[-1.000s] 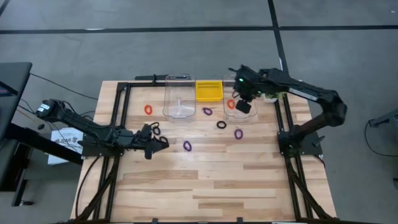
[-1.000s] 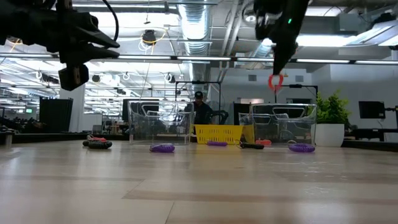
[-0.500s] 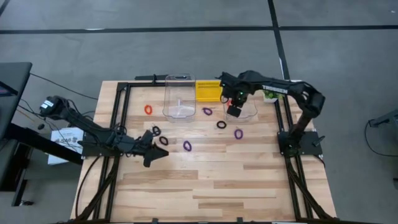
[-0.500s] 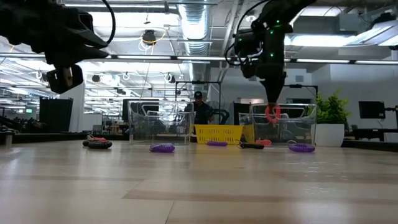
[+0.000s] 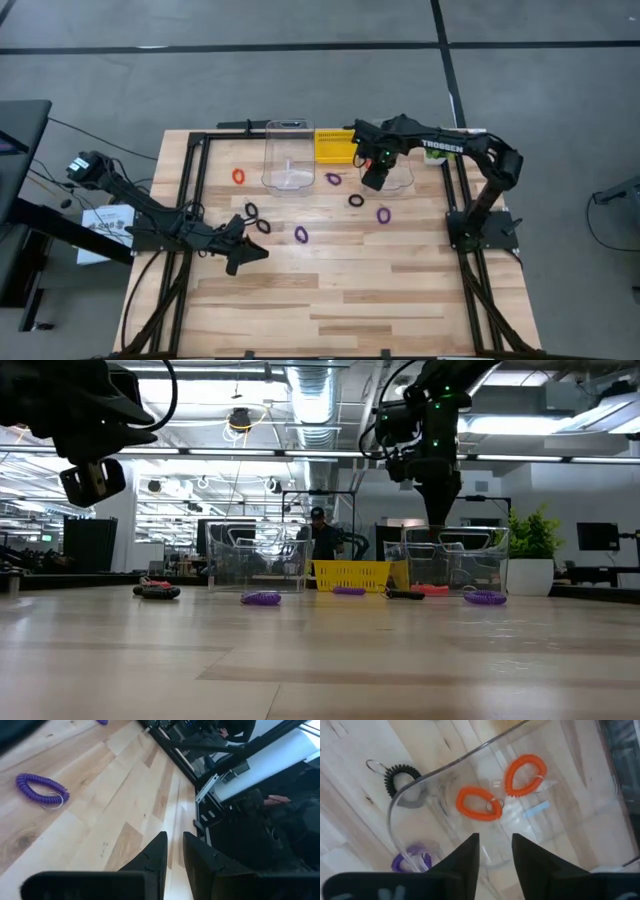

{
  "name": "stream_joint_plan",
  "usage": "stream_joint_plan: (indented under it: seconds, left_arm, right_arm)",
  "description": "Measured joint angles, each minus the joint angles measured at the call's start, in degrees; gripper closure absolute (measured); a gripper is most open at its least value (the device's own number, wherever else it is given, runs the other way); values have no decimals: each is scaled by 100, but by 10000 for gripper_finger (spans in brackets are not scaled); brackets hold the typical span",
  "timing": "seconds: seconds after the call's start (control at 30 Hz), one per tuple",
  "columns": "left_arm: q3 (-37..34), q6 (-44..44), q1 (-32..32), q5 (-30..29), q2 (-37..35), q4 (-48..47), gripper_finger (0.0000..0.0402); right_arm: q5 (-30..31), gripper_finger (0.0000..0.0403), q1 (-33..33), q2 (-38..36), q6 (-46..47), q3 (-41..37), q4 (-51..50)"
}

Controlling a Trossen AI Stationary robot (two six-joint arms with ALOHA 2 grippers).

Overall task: Sort spring keychains
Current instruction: Put the orange spring keychain into the right transparent bin

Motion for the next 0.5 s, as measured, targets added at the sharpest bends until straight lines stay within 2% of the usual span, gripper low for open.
stream_joint_plan:
  seconds: [0.27,0.5]
  left_arm:
    - [0,-12,-129,-76,-1,2,344]
    - [0,10,-126,-152,-15,6,344]
  right_arm:
    - [18,291,165,-262,202,-2,-370]
    - [36,317,510,-1237,530,-2,-430]
